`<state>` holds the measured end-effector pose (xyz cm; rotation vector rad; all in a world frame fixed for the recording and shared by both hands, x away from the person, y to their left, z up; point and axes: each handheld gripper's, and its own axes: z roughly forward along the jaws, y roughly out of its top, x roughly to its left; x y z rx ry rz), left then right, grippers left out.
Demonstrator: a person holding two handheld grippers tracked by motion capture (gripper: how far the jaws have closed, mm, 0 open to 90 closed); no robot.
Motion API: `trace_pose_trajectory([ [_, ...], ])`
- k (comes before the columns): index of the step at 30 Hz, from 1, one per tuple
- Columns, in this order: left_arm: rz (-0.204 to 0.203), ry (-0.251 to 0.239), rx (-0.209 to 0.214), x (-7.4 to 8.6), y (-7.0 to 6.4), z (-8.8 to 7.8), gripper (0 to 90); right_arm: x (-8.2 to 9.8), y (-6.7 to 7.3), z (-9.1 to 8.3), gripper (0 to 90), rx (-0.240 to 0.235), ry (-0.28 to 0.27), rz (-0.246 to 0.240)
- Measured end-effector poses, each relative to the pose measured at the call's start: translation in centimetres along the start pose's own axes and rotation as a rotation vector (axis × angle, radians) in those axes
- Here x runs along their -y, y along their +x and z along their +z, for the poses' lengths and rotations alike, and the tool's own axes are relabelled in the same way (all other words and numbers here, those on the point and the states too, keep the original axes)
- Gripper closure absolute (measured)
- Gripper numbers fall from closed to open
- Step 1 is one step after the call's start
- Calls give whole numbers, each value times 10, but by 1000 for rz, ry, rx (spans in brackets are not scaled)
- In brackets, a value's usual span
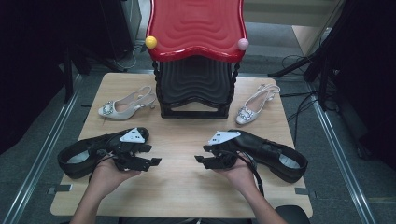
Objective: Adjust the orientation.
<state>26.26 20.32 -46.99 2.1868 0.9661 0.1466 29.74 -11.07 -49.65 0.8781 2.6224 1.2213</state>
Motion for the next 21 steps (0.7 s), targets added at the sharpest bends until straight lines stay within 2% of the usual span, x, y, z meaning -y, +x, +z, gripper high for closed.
trace_pose_trajectory([
  [6, -21, 3, -15, 4, 4, -7, 365, 0, 0, 3, 516, -14, 20, 8],
  [7, -22, 4, -22, 5, 5, -10, 363, -1, -1, 4, 520, -18, 17, 27],
  [10, -23, 4, -33, 6, 7, -14, 365, -2, -2, 4, 511, -16, 15, 43],
  [11, -19, 11, -44, 7, 9, -17, 365, -2, -2, 4, 511, -16, 15, 43],
  [13, -15, 30, -93, 11, 14, -24, 369, -2, -3, 3, 515, -30, 10, 53],
  [21, -45, 10, -96, 16, 26, -40, 371, -6, 0, -2, 518, -43, -8, 54],
])
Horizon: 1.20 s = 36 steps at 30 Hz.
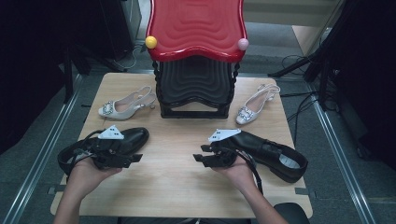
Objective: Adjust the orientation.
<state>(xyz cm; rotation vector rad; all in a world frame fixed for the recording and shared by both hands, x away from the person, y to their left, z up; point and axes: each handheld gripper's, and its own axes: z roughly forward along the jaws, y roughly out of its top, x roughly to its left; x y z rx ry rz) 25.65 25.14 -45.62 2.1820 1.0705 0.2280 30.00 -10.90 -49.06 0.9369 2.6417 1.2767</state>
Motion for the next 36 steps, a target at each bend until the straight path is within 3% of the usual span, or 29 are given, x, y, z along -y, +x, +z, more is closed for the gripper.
trace_pose_trajectory([
  [2, -11, -11, -21, 3, 5, -6, 371, 0, 0, 0, 519, 4, -4, -6],
  [8, -20, -18, -30, 8, 14, -16, 376, 0, -1, 1, 521, 18, 20, 4],
  [20, -114, -67, -120, 24, 36, -41, 385, 2, -4, 4, 503, 23, 26, -16],
  [29, -193, -114, -188, 44, 49, -73, 396, 1, -4, 7, 503, 28, 30, -18],
  [34, -240, -108, -219, 52, 56, -79, 397, 0, -3, 10, 503, 23, 36, -24],
  [36, -257, -78, -242, 55, 59, -78, 397, 0, -2, 11, 503, 24, 40, -22],
])
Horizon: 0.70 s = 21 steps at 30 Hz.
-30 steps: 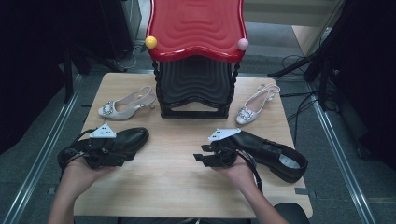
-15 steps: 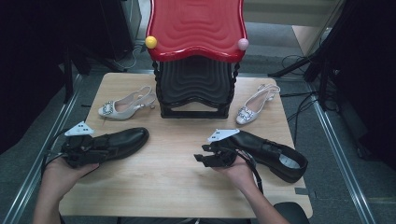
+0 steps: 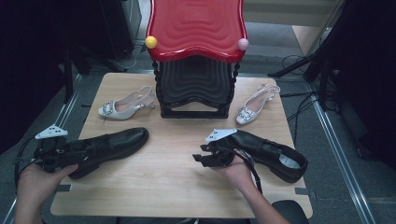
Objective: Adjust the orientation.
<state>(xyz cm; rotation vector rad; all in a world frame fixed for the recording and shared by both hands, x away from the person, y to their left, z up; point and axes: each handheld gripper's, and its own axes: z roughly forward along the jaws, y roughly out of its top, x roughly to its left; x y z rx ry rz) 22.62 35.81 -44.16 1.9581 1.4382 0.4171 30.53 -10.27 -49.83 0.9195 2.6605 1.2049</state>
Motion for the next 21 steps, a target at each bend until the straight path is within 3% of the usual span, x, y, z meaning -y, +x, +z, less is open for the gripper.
trace_pose_trajectory([
  [5, -15, 44, 30, 6, 4, 9, 397, -1, 1, 1, 503, 0, 0, -9],
  [6, -15, 68, 37, 8, 4, 15, 396, -1, 1, 2, 503, 2, 0, -10],
  [9, -17, 81, 65, 8, 0, 25, 397, -2, 1, 2, 504, 0, 1, -10],
  [14, 18, 87, 59, 4, -11, 43, 396, -2, 1, 2, 503, 2, 6, -8],
  [19, 22, 65, 37, 4, -14, 52, 446, -1, 1, 2, 504, 2, 5, -6],
  [21, 8, 51, 54, 4, -11, 55, 469, -1, 2, 2, 504, 3, 6, -9],
])
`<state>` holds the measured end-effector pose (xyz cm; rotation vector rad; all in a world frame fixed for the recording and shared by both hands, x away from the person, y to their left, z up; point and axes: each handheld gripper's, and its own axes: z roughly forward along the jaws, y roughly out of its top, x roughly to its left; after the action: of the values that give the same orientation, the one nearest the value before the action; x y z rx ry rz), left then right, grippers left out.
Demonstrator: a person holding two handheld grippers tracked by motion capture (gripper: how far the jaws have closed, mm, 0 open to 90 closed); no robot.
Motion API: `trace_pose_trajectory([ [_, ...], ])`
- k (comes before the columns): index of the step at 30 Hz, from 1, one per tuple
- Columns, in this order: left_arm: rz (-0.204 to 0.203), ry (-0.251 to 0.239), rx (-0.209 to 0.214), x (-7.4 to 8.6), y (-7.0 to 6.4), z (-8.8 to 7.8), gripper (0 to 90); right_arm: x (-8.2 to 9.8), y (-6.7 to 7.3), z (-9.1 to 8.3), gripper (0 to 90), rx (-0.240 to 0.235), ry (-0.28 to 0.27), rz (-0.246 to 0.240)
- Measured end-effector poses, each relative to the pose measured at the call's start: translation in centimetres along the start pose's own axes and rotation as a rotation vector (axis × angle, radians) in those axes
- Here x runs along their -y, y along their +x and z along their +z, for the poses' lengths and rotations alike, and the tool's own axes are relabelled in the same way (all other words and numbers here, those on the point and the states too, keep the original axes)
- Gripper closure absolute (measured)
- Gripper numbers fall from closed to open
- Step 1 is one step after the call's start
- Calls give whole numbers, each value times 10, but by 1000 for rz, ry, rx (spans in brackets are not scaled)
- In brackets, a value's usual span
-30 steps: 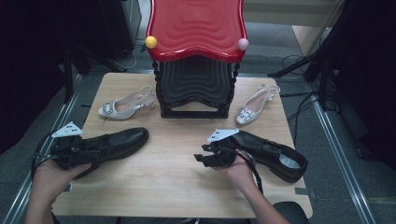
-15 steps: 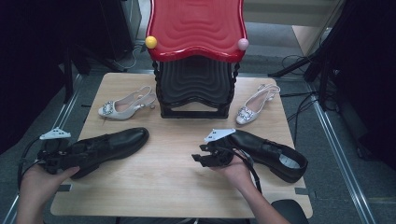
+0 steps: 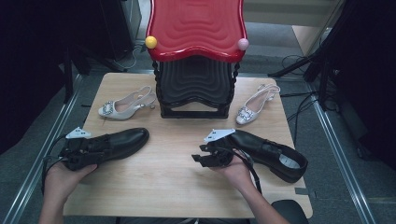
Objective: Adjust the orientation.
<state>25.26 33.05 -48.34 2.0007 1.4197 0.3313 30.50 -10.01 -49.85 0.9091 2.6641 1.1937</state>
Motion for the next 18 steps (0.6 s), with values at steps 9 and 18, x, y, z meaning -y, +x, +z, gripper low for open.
trace_pose_trajectory([
  [9, -85, -6, 135, -7, 3, 3, 735, 3, 0, -3, 504, 9, 1, 7],
  [18, -47, 12, 139, -23, -10, 7, 758, 8, -2, -10, 505, 29, -3, 21],
])
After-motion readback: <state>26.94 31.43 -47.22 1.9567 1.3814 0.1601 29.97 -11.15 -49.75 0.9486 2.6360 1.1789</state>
